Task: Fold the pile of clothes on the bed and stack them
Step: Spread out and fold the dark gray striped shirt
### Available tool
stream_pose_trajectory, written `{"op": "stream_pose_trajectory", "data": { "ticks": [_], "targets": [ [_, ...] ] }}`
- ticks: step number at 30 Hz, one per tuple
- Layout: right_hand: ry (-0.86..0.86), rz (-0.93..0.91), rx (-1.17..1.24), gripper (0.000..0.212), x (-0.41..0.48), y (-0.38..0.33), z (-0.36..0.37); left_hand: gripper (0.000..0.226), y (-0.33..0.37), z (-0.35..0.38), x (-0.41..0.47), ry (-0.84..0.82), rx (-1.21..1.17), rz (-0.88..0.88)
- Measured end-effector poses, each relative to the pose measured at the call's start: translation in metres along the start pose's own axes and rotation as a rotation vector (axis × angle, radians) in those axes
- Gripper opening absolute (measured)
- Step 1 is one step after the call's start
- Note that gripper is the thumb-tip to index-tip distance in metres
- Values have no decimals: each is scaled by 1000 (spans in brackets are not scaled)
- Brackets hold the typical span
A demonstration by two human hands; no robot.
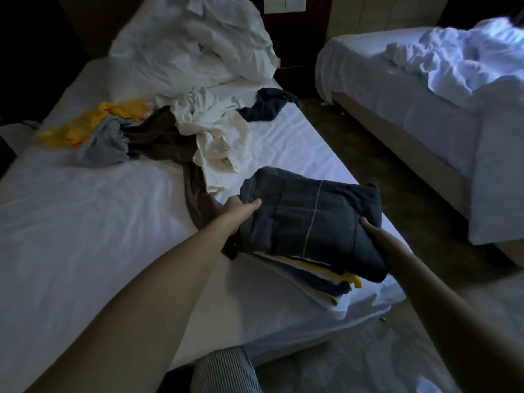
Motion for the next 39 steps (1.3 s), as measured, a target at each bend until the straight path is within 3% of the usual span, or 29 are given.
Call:
{"op": "stream_pose_trajectory", "data": {
  "ticks": [3, 5, 7, 9, 11, 13, 16, 19, 26, 32, 36, 39],
  "targets": [
    [65, -9, -133, 53, 5, -8, -5, 54, -1, -3, 4, 12, 71, 23],
    [240, -101, -359, 63, 7, -21, -7, 67, 12, -3, 5, 96, 382, 136],
    [434, -314, -719, 66, 6, -35, -4, 72, 27, 2, 1, 208, 652, 370],
    [569, -606, -1015, 57, 5, -48, 8, 66, 40, 15, -3, 202, 752, 588],
    [514, -763, -1227, 51, 9, -55, 26, 60, 51, 31, -4, 73, 858, 676],
    [388, -699, -1348, 52, 20, -47, 39, 58, 50, 43, -2, -98, 966, 629],
    [278, -466, -1298, 58, 39, -2, 37, 57, 17, 53, 9, -280, 1082, 456],
    [275, -423, -1220, 57, 52, 28, 33, 58, -19, 63, 21, -229, 1154, 439],
    [272, -412, -1233, 61, 62, 27, 38, 58, -31, 66, 29, -155, 1138, 462],
    [291, -451, -1424, 56, 47, 6, 51, 56, -18, 53, 27, -257, 1031, 387],
    [226, -576, -1550, 52, 42, -13, 63, 45, -5, 37, 30, -302, 628, 372],
    [175, -569, -1536, 54, 40, -24, 78, 32, 2, 19, 35, -46, 210, 374]
  ]
}}
Point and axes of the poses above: each hand's wrist, its own x-axis towards the middle knuckle, its own z-axis out of the palm, y = z × x, the point moved 1 cm from there along x, towards the middle knuckle, and after that the axes turned 8 degrees about -x, right-handed, at the moved point
